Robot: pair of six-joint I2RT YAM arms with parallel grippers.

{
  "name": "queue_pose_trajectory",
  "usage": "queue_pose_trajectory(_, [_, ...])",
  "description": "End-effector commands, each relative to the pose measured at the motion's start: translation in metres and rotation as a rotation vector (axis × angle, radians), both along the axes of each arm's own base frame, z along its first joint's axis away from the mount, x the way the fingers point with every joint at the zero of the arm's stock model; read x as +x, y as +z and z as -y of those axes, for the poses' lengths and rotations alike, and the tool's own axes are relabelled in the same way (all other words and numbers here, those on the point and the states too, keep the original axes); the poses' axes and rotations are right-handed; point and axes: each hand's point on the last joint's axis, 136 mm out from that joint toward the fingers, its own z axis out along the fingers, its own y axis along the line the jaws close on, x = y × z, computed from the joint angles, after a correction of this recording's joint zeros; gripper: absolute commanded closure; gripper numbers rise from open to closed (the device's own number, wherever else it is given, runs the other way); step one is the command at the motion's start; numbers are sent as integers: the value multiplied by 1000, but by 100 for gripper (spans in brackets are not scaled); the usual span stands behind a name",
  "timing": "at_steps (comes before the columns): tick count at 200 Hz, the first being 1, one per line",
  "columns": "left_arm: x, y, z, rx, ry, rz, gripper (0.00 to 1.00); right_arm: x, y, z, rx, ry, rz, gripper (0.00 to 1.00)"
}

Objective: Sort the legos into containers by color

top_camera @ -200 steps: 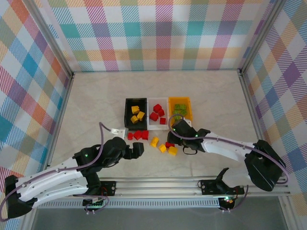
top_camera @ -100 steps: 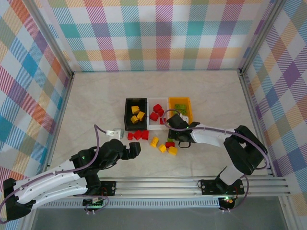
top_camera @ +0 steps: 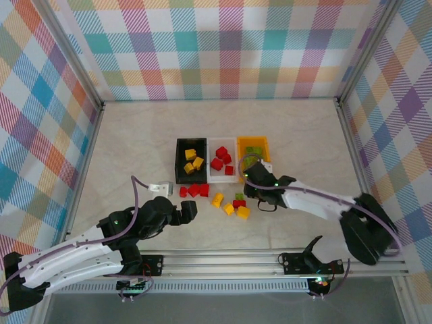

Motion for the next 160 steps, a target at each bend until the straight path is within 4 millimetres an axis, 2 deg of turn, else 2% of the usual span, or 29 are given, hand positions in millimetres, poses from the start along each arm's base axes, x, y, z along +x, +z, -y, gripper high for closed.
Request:
queue_pose_trajectory(1, [1,-1,-12,17,40,21,0,-12,36,3,33,64,56,70])
queue_pose_trajectory(18, [2,1,-15,20,49,30,0,-1,71,4,45,74,119,70])
queue_pose_trajectory(36, [3,4,-16,20,52,37,0,26,85,6,42,51,127,70])
queue_pose_trajectory(46, [3,4,-17,28,56,38,0,42,84,6,38,32,122,70])
queue_pose_trajectory(66, [3,2,-20,45,62,35,0,83,70,8,10,-20,79,70])
queue_pose_trajectory(94, [2,-1,-24,66,67,30,0,120,51,2,-14,-44,33,69])
queue_pose_trajectory(106, [3,-2,-25,74,69,34,0,127,47,-3,-20,-31,24,65])
queue_pose_trajectory(112, [4,-2,-26,83,72,36,0,131,47,-6,-19,-25,22,58])
queue_pose_trajectory(124, [5,-3,-25,100,70,41,0,133,50,-11,-14,-2,20,37])
queue_pose_trajectory(131, [7,-4,-25,113,68,46,0,132,54,-14,-7,10,27,31])
queue_pose_trajectory(140, [10,-5,-22,137,63,47,0,129,61,-15,-2,24,47,27])
queue_pose_trajectory(160, [21,-15,-17,226,62,22,0,115,74,-18,4,59,88,26])
